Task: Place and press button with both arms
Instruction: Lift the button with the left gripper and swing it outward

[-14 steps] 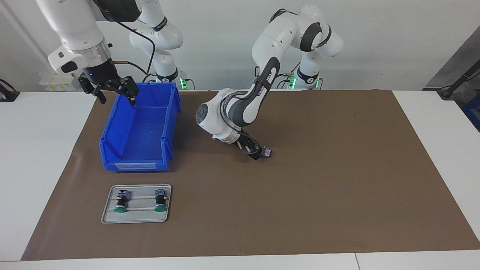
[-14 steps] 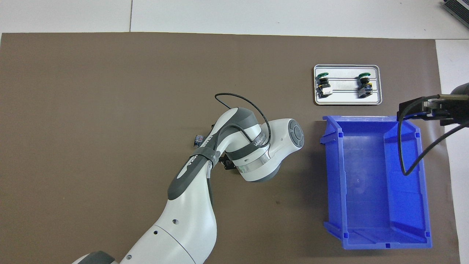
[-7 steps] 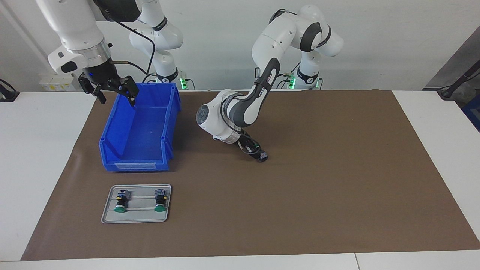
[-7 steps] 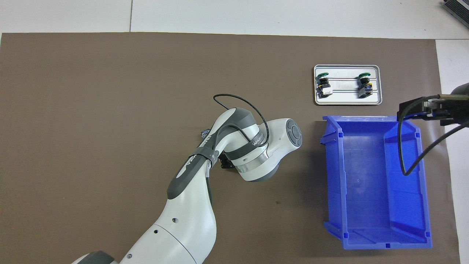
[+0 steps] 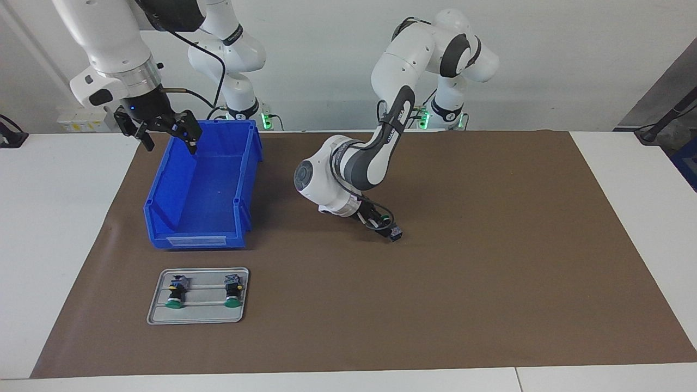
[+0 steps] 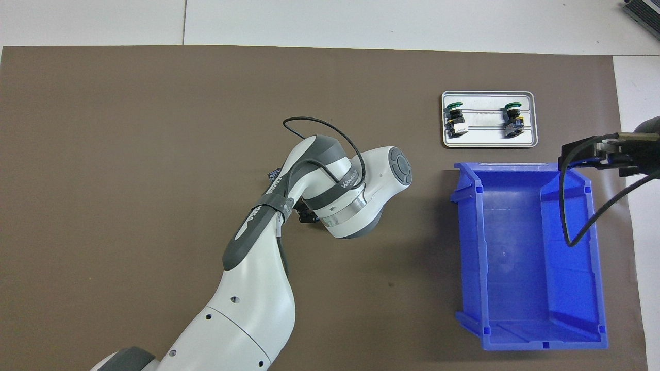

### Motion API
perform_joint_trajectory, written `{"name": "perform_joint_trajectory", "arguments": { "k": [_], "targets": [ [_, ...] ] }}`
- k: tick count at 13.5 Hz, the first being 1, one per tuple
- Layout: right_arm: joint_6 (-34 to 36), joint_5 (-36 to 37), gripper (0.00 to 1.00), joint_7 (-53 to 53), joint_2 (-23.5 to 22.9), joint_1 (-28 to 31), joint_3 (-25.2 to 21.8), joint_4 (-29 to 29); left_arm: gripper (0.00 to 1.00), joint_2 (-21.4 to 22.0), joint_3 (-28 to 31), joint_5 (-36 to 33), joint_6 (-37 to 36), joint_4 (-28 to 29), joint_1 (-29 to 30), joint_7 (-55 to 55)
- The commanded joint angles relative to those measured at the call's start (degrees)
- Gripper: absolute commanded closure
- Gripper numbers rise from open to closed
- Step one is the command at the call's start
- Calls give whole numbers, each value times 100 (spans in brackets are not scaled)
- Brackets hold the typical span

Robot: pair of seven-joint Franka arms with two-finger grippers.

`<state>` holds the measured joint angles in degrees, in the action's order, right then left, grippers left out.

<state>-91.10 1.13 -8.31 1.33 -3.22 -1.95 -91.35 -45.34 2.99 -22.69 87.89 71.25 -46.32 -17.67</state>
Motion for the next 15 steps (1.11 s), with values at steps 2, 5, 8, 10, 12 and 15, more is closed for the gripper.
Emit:
{"name": "perform_joint_trajectory", "arguments": {
  "k": [2,5,8,10,12,15],
  "targets": [
    [84,-113,0,110,-19,50,28,47,100,-28,0,527,-141,-497,333,-26],
    [84,-113,0,110,-19,58,28,47,100,253,9,1055,-70,-524,720,61],
    [84,-113,0,110,-19,50,28,47,100,464,0,1774,254,-498,1132,474],
    [84,-113,0,110,-19,50,28,47,100,736,18,2328,569,-437,1405,920],
    [84,-113,0,110,-19,50,28,47,100,956,9,3047,790,-261,1826,1116],
    [84,-113,0,110,-19,50,28,47,100,1386,-17,4130,1238,343,2512,1012]
  ]
}}
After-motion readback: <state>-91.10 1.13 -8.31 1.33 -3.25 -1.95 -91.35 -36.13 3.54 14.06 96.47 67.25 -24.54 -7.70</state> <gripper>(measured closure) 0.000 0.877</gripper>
